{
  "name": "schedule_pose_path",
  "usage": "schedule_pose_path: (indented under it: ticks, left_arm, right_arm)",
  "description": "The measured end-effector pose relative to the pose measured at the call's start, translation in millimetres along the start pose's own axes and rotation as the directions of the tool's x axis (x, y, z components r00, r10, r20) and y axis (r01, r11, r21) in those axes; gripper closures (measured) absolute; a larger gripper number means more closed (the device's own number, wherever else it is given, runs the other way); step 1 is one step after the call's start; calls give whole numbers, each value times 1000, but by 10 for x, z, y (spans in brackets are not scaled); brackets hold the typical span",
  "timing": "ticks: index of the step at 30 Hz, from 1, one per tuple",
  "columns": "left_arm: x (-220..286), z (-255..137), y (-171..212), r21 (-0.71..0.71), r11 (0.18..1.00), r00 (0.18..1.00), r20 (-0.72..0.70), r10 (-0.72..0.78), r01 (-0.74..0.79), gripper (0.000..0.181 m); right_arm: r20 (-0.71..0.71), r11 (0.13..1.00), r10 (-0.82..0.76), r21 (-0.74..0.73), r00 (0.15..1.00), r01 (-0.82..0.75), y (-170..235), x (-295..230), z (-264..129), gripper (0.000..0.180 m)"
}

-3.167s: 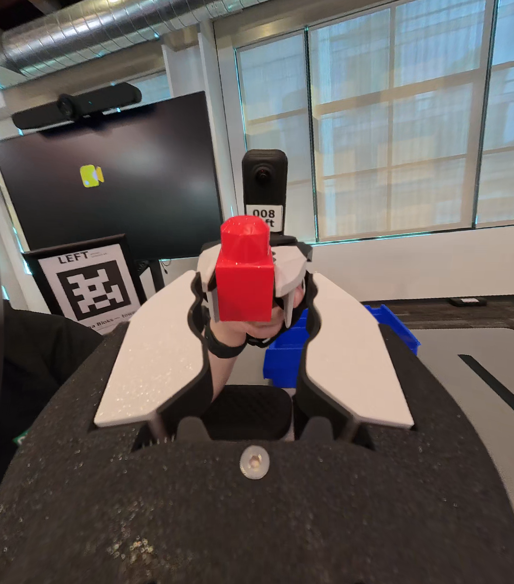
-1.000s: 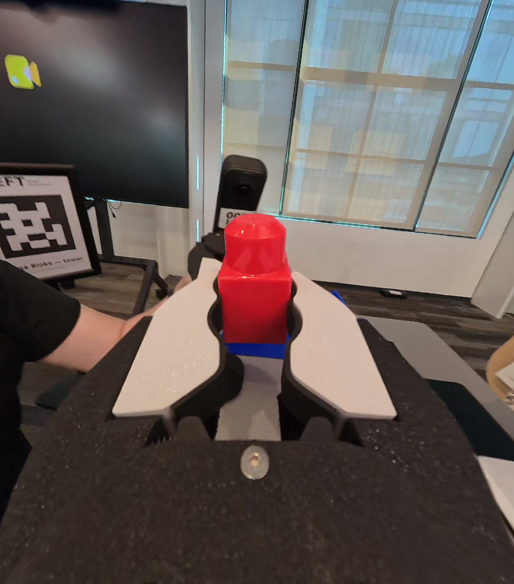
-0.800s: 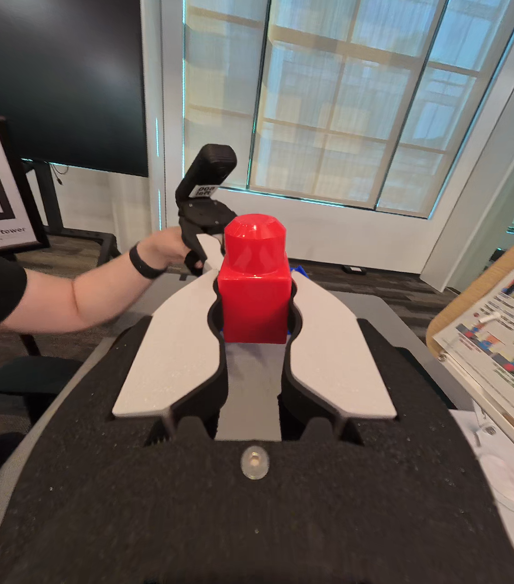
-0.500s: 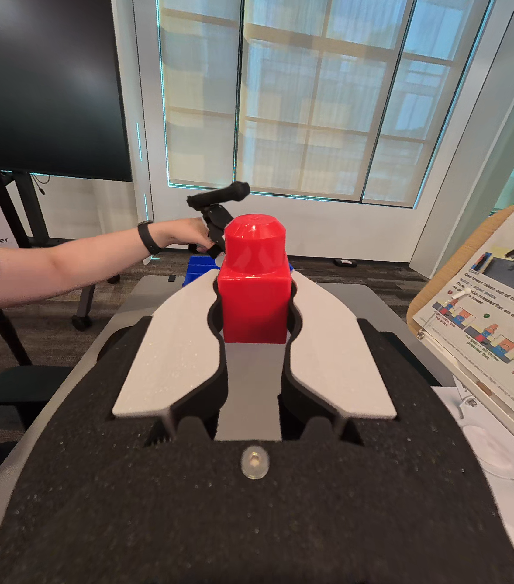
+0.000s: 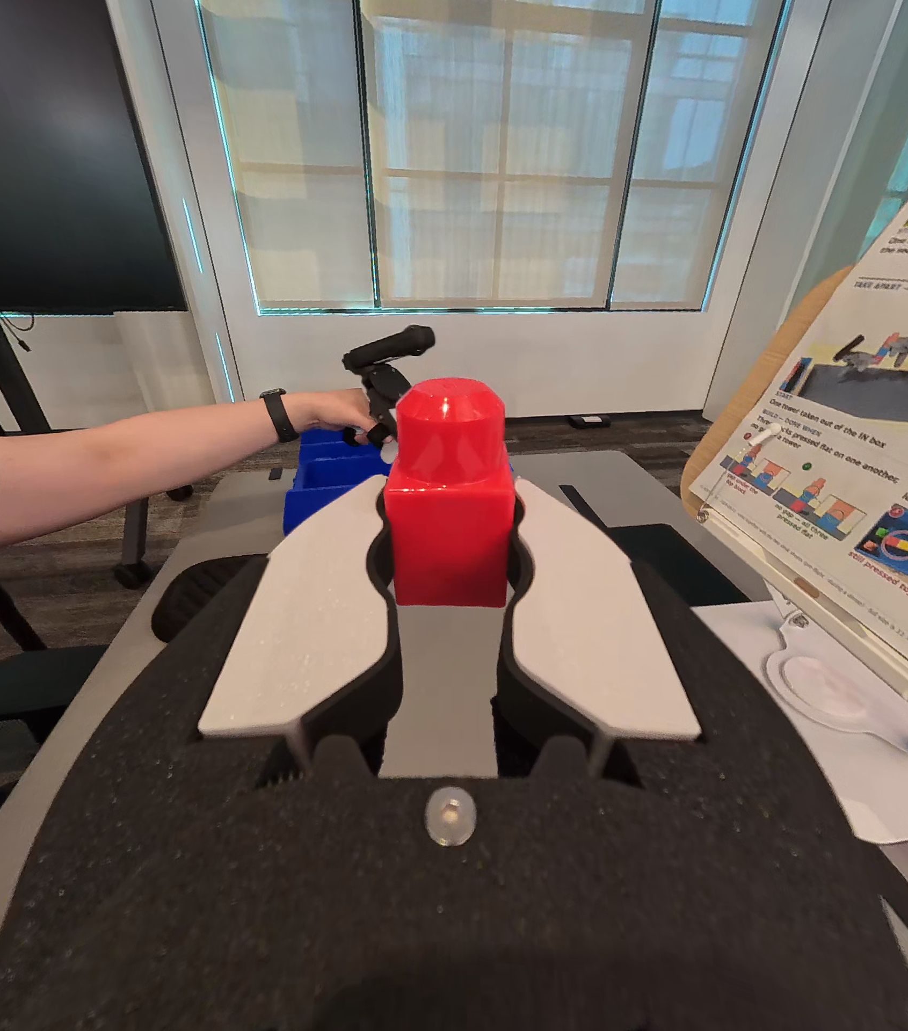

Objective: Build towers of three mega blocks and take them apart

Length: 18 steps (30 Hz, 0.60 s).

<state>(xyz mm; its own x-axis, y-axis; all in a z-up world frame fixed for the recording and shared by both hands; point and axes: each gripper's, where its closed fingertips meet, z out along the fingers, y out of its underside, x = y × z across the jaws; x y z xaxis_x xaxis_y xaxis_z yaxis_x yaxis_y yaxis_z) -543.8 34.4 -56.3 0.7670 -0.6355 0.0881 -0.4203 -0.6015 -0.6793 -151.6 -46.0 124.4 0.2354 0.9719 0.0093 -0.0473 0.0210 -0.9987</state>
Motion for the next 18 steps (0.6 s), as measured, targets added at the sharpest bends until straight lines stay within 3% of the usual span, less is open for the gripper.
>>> schedule_pose_path:
  ticks: [8,13,18]
  left_arm:
    - [131,110,225,-99,927,930,30,365,-361,135]
    - [85,266,292,-162,856,865,25,501,-491,126]
    - [117,402,149,-81,827,830,-10,557,-556,131]
  right_arm:
    - [-31,998,66,9,997,-66,100,131,-6,143]
    - [-60,996,79,38,995,-76,51,175,-28,143]
    - [-32,991,106,86,994,-103,0,159,-32,143]
